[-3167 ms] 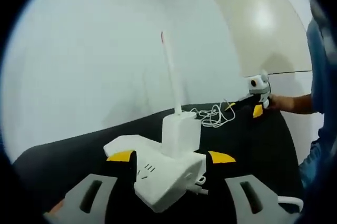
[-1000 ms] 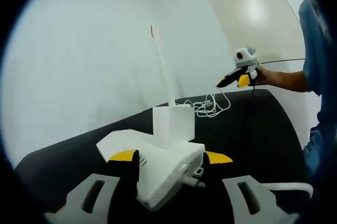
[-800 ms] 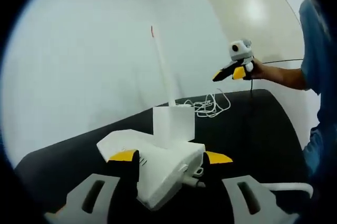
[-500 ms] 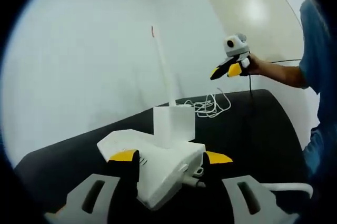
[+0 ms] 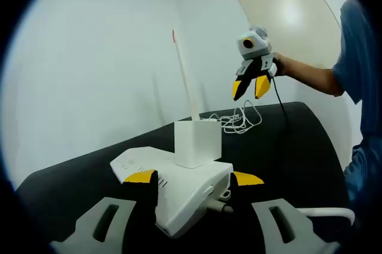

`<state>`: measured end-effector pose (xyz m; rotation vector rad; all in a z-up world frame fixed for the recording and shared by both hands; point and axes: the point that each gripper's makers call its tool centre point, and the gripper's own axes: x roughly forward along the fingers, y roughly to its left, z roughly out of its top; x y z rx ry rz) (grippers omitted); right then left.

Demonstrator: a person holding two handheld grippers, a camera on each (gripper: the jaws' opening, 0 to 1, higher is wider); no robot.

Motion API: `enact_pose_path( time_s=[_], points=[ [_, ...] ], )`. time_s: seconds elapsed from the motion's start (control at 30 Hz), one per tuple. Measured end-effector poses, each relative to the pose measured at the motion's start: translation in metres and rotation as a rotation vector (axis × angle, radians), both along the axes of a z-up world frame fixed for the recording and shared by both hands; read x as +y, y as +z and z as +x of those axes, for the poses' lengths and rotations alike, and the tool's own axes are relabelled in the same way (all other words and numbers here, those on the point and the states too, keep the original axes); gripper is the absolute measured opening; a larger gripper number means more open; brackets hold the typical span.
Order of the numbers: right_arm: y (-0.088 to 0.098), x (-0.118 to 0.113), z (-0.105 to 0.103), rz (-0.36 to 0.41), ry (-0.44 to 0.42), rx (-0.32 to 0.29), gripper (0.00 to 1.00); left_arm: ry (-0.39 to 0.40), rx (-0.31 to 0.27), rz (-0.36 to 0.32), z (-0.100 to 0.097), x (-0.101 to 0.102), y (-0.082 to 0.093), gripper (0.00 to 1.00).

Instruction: Insert the desk lamp plug into the socket, turn on the power strip switch, turn on the lamp switch, then turn off the lamp switch, turn off the power strip switch, and remove the plug from the socket.

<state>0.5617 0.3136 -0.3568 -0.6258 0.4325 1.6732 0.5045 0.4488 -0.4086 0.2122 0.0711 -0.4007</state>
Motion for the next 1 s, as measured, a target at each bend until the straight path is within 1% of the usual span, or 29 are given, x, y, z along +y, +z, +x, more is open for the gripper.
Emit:
enact_pose_path(
  time_s=[0.1,0.23,0.33,0.53,0.73,0.87,0.97,1.0],
  points=[
    [-0.004,0.003,0.000,-0.072,0.013,-0.005,0.29,0.000,0.000,0.000,0.000,0.001,-0.001,0.46],
    [-0.007,0.010,0.002,-0.125,0.018,-0.018,0.28,0.000,0.000,0.000,0.001,0.002,-0.001,0.46],
    [-0.010,0.017,0.004,-0.169,0.024,-0.047,0.28,0.000,0.000,-0.001,0.001,0.001,-0.001,0.46],
    [-0.016,0.033,-0.002,-0.245,0.064,-0.063,0.26,-0.001,0.000,-0.002,0.002,0.003,-0.002,0.46],
    [-0.023,0.049,-0.006,-0.314,0.089,-0.082,0.24,-0.001,0.000,-0.003,0.002,0.001,-0.001,0.46],
    [-0.027,0.055,-0.004,-0.347,0.100,-0.109,0.24,-0.001,0.000,-0.003,0.004,0.002,-0.001,0.46],
    [-0.030,0.061,-0.004,-0.364,0.107,-0.114,0.23,0.000,-0.001,-0.003,0.002,0.000,-0.001,0.46],
    [-0.032,0.063,-0.005,-0.373,0.114,-0.127,0.23,0.000,-0.001,-0.002,0.002,0.000,-0.001,0.46]
  ],
)
